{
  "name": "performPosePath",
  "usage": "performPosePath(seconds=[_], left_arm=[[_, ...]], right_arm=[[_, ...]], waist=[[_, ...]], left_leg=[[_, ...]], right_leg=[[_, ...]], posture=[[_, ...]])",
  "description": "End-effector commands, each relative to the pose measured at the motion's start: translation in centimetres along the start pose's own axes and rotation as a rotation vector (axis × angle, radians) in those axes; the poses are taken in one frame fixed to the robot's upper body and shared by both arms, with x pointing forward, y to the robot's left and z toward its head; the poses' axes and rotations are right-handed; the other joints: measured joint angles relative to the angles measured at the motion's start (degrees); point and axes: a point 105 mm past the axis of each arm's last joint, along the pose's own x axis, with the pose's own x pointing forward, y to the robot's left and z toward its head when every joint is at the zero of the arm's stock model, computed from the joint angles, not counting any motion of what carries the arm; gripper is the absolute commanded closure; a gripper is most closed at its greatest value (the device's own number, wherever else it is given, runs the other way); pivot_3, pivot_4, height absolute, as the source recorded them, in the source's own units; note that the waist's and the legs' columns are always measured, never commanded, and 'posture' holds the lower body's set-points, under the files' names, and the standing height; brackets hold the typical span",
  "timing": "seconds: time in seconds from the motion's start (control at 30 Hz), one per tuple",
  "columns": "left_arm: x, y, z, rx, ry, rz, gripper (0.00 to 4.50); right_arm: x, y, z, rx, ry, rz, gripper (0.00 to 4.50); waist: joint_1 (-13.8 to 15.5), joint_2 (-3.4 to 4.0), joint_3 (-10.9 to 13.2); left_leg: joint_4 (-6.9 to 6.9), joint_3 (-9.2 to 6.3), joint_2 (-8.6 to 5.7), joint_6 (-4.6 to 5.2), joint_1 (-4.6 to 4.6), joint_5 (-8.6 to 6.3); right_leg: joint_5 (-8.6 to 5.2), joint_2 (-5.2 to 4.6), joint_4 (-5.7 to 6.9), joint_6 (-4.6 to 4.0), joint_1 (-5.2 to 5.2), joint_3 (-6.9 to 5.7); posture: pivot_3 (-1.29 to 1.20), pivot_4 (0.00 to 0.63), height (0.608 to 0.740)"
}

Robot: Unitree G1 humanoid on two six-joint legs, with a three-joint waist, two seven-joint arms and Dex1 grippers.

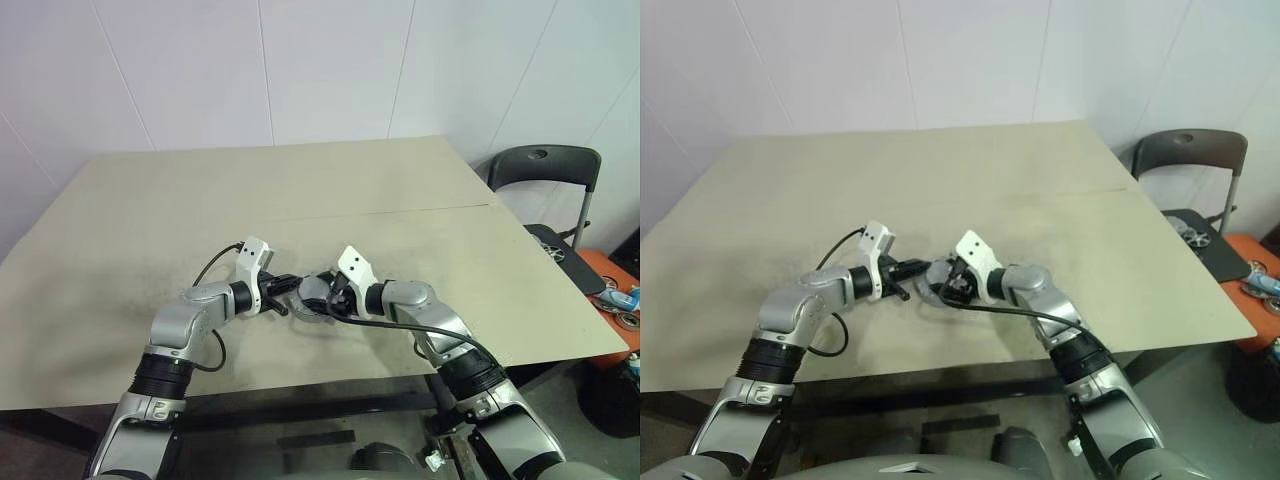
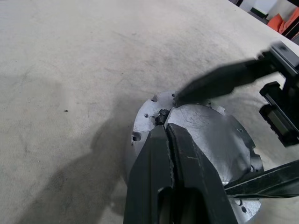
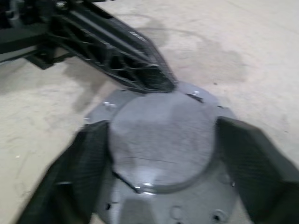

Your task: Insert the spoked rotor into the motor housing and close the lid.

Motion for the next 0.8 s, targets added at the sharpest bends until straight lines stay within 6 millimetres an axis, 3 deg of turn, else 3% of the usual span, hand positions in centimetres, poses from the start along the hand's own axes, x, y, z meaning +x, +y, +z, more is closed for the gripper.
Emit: performPosePath(seconds=[0.03,0.43,0.63,0.8], left_arm=[[1.1,-2.1,-2.4,-0.029,0.104,-0.103,4.50],[1.5,-1.6,-2.1,-0.023,0.104,-0.095,4.50],[1.7,-1.6,-2.1,-0.021,0.105,-0.096,4.50],[1.8,-1.6,-2.0,-0.022,0.103,-0.093,4.50]], right_arm=[[-0.3,1.3,-3.4,0.196,0.125,0.067,0.04],[-1.7,-0.4,1.1,0.063,0.025,0.007,0.04],[-3.5,-0.6,5.6,0.021,-0.090,0.017,0.04],[-4.8,-2.1,7.4,0.034,-0.138,-0.036,0.04]], waist=[[0.1,-0.01,0.0],[0.4,0.00,0.1],[1.5,-0.01,0.2],[1.5,-0.04,0.2]], left_leg=[[0.00,0.00,-0.01,0.05,-0.01,-0.03],[0.02,0.01,-0.22,0.38,-0.15,-0.23],[0.04,0.01,-0.29,0.41,-0.51,-0.24],[0.14,0.02,-0.37,0.48,-1.06,-0.26]], right_leg=[[-0.02,-0.01,0.00,0.04,0.00,0.00],[-0.05,-0.20,-0.20,0.09,0.03,-0.01],[0.04,-0.28,-0.21,0.10,-0.26,-0.02],[0.14,-0.26,-0.11,0.22,-0.78,-0.03]], posture=[[0.00,0.000,0.740],[0.00,0.000,0.740],[0.00,0.000,0.740],[0.00,0.000,0.740]])
